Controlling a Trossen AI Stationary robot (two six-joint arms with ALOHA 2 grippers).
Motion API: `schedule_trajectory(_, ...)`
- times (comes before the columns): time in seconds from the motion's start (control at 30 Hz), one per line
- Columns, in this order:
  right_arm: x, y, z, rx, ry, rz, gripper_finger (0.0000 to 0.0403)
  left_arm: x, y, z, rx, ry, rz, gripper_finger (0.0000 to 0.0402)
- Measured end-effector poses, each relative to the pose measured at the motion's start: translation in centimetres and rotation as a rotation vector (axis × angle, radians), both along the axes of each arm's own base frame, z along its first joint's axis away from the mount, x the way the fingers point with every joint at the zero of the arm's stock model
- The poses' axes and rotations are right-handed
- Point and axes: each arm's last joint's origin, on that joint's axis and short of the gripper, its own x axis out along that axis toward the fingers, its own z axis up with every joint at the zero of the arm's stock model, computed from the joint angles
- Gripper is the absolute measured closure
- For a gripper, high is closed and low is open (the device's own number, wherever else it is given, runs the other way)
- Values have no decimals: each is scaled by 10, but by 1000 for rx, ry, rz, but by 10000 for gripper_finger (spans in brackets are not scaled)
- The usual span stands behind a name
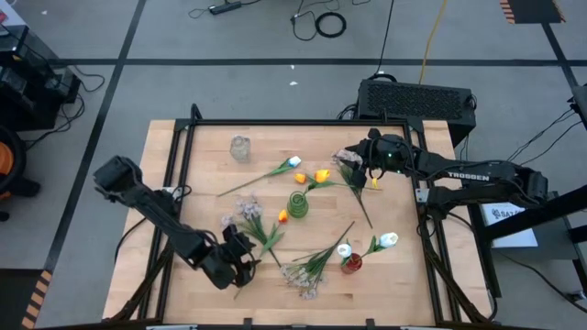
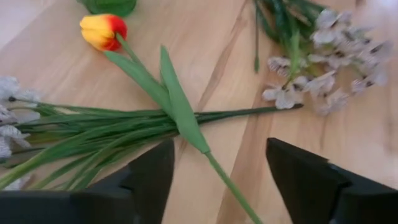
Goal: Sort flowers into vase by color
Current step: Put the bottom yellow tulip into the green vase
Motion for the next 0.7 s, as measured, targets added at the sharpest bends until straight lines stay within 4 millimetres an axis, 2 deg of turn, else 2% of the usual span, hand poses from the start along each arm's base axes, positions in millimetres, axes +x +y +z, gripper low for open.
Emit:
schedule_trajectory(0.17,0,0,0,0,0,0,204,1,-1,-6,12,14,0,98)
schedule_trajectory(0.7,0,0,0,6,-2,-3,204,9,-4,-29,8,62,-7,94)
